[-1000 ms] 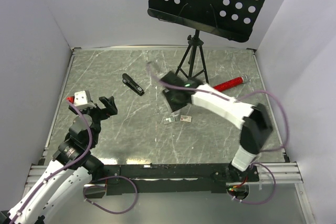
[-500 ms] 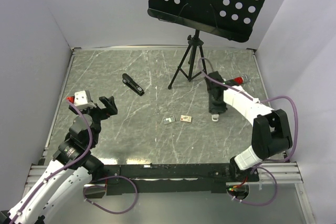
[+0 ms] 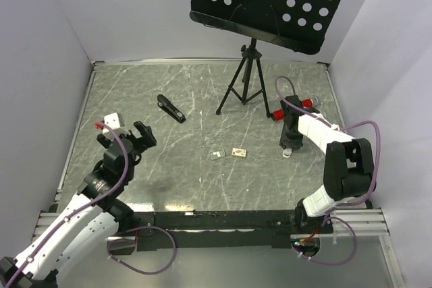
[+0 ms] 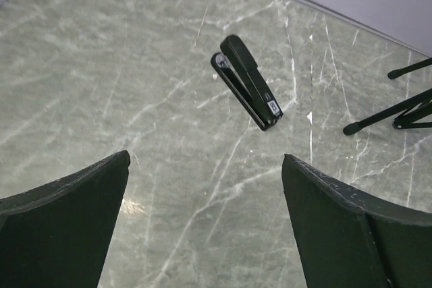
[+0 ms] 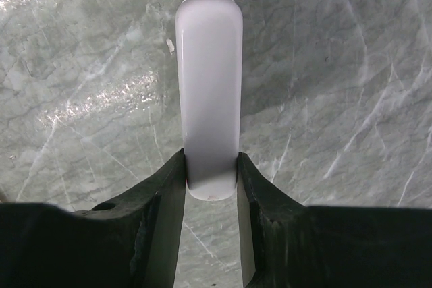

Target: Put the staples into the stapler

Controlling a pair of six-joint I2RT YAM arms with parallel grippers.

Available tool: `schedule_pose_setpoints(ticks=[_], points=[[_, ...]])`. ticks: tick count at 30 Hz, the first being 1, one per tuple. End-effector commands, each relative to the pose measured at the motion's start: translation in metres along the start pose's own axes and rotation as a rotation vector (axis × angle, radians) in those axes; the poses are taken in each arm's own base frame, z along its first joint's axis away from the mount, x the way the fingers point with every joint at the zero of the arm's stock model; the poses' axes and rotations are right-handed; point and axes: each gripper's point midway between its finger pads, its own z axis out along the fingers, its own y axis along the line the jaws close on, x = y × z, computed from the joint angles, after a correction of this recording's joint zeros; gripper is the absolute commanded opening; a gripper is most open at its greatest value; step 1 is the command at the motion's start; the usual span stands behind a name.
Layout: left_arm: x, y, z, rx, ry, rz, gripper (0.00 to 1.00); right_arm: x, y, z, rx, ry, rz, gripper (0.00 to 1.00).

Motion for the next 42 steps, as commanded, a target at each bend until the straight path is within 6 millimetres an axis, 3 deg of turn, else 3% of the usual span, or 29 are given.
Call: schedule_pose_setpoints(ticks=[1, 3, 5, 7, 8, 10, 11, 13, 14, 16, 17, 18, 19, 26, 29, 30, 31, 33, 37, 40, 42], points=[[-0.005, -0.011, 0.004, -0.008, 0.012, -0.112, 1.00, -0.006, 0.006, 0.010, -0.027, -0.018, 0.039, 0.27], [0.000, -0.017, 0.010, -0.013, 0.037, -0.131, 0.99, -0.012, 0.008, 0.000, -0.053, -0.051, 0.046, 0.42], [0.005, -0.023, 0.018, -0.031, 0.058, -0.163, 0.99, -0.021, 0.009, -0.017, -0.088, -0.106, 0.063, 0.52], [0.005, -0.032, 0.026, -0.027, 0.067, -0.183, 0.99, -0.027, 0.011, -0.031, -0.126, -0.148, 0.069, 0.54], [0.009, -0.041, 0.033, -0.024, 0.098, -0.183, 0.99, -0.032, 0.010, -0.044, -0.149, -0.190, 0.079, 0.65], [0.012, -0.049, 0.042, -0.040, 0.127, -0.188, 0.99, -0.036, 0.011, -0.058, -0.188, -0.234, 0.082, 0.72], [0.015, -0.056, 0.052, -0.056, 0.150, -0.179, 0.99, -0.042, 0.012, -0.075, -0.230, -0.295, 0.092, 0.75], [0.029, -0.060, 0.069, -0.103, 0.191, -0.178, 0.99, -0.040, 0.013, -0.088, -0.278, -0.337, 0.105, 0.79], [0.021, -0.066, 0.076, -0.113, 0.183, -0.198, 0.99, -0.044, 0.014, -0.108, -0.336, -0.405, 0.119, 0.84], [0.035, -0.065, 0.097, -0.166, 0.221, -0.215, 0.99, -0.038, 0.013, -0.118, -0.380, -0.454, 0.143, 0.96], [0.028, -0.070, 0.106, -0.170, 0.215, -0.240, 1.00, -0.042, 0.014, -0.141, -0.452, -0.545, 0.152, 1.00], [0.031, -0.073, 0.114, -0.178, 0.233, -0.264, 0.99, -0.035, 0.015, -0.141, -0.476, -0.557, 0.156, 1.00], [0.034, -0.072, 0.131, -0.209, 0.242, -0.272, 1.00, -0.033, 0.014, -0.155, -0.522, -0.614, 0.164, 1.00], [0.057, -0.073, 0.204, -0.375, 0.280, -0.238, 0.99, -0.011, 0.030, -0.171, -0.624, -0.684, 0.070, 1.00], [0.073, -0.074, 0.232, -0.436, 0.307, -0.206, 0.99, -0.010, 0.024, -0.168, -0.572, -0.702, 0.066, 1.00], [0.091, -0.065, 0.241, -0.474, 0.338, -0.182, 0.99, -0.011, 0.021, -0.167, -0.545, -0.711, 0.060, 1.00], [0.086, -0.070, 0.248, -0.481, 0.337, -0.185, 1.00, -0.010, 0.021, -0.165, -0.540, -0.707, 0.056, 1.00], [0.104, -0.062, 0.259, -0.529, 0.364, -0.164, 0.99, -0.009, 0.022, -0.164, -0.537, -0.708, 0.049, 1.00], [0.118, -0.052, 0.268, -0.593, 0.398, -0.160, 0.94, -0.011, 0.024, -0.165, -0.538, -0.717, 0.036, 1.00], [0.130, -0.048, 0.268, -0.606, 0.424, -0.174, 0.86, -0.009, 0.027, -0.163, -0.530, -0.714, 0.016, 1.00], [0.136, -0.045, 0.267, -0.616, 0.435, -0.175, 0.74, -0.009, 0.029, -0.162, -0.528, -0.712, 0.006, 1.00]])
